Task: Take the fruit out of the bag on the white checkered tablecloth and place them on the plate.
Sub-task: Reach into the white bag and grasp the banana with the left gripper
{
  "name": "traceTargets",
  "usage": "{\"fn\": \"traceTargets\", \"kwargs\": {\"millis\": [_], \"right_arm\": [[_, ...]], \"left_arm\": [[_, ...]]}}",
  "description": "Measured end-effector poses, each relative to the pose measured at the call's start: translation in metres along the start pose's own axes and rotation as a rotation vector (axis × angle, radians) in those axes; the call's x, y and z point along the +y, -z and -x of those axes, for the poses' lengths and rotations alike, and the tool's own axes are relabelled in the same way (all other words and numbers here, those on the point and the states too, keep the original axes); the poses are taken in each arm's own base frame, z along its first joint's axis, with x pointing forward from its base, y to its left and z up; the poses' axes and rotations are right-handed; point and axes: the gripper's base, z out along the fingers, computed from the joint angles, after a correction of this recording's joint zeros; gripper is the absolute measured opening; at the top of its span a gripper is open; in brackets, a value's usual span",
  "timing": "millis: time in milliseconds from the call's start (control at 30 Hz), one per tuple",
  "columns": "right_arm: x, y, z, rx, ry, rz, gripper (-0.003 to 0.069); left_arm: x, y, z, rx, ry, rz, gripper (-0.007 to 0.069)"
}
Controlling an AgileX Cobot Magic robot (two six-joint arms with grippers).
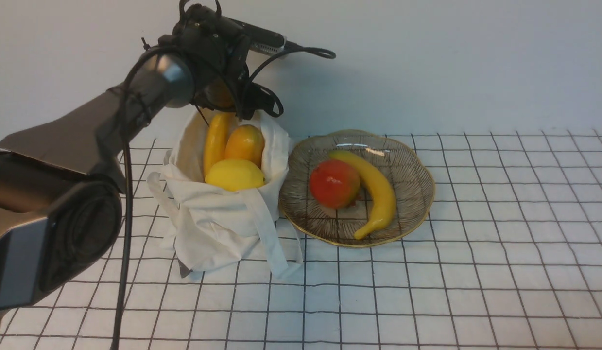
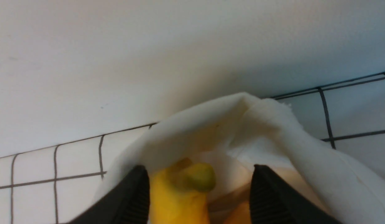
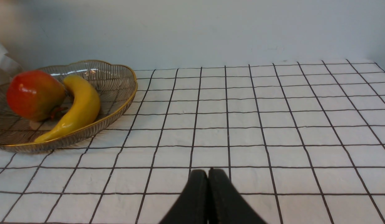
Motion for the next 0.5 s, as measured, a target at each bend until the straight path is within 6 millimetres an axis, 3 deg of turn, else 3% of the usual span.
{"fn": "traceTargets", "kwargs": {"millis": [200, 367, 500], "right_arm": [[0.000, 0.000, 0.000, 0.000, 0.000, 0.000, -0.0015], [0.000, 0.000, 0.000, 0.000, 0.000, 0.000, -0.0015], [0.000, 0.000, 0.000, 0.000, 0.000, 0.000, -0.0015]], "left_arm": [[-0.003, -0.009, -0.003, -0.005, -0.008, -0.003, 0.0360], [-0.001, -0.015, -0.005, 0.001, -0.051, 0.043, 0.0103], [0.004, 0.000, -0.003, 0.027, -0.031, 0.048, 0.0076]]}}
